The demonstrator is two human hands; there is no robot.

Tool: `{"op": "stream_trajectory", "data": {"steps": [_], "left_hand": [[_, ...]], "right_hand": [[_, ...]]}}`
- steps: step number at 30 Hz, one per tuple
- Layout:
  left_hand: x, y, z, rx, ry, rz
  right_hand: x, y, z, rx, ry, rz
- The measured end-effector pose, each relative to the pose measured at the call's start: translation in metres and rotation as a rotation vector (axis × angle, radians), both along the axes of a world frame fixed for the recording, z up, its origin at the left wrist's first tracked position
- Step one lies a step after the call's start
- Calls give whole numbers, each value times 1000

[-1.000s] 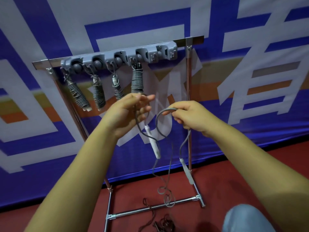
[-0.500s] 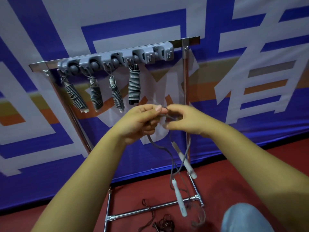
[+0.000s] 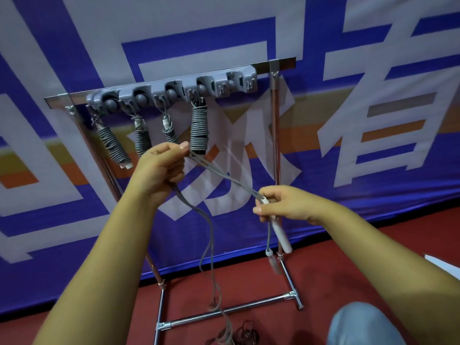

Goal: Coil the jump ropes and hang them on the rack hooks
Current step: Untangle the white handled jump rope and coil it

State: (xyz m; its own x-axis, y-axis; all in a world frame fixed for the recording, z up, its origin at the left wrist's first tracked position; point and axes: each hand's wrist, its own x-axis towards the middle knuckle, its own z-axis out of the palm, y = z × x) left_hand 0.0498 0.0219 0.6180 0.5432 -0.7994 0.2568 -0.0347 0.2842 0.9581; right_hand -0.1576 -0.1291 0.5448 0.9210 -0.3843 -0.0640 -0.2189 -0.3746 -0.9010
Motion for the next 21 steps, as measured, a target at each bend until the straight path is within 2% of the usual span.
{"op": "stream_trajectory", "data": {"steps": [3,6,8,11,13,16,17,19,21], "left_hand": [[8,-3,-6,-22,6,144],[13,-11,-31,161,-196,283],[8,-14,-55,360,-322,227],[-9,-15,-92,626,-384,39],[-28,-13,-106,588,-277,-54],[-45,-7,-121,406,90,-287],[-48,-2,-127,368,159,-370],[-54,11,-138,339,153,-466],[-62,22,-142,311,97,-408]], "right_hand": [[-1,2,-7,156,-5,89],[4,9,-5,307,-103,-1],[11,13,-1,488,-232,-107],[24,21,6,806,-431,-228],[34,31,9,931,-457,-270],[46,42,11,1047,-442,-289],[48,43,11,1068,-444,-292],[50,40,12,1065,-458,-303],[49,35,12,1034,-474,-323]]}}
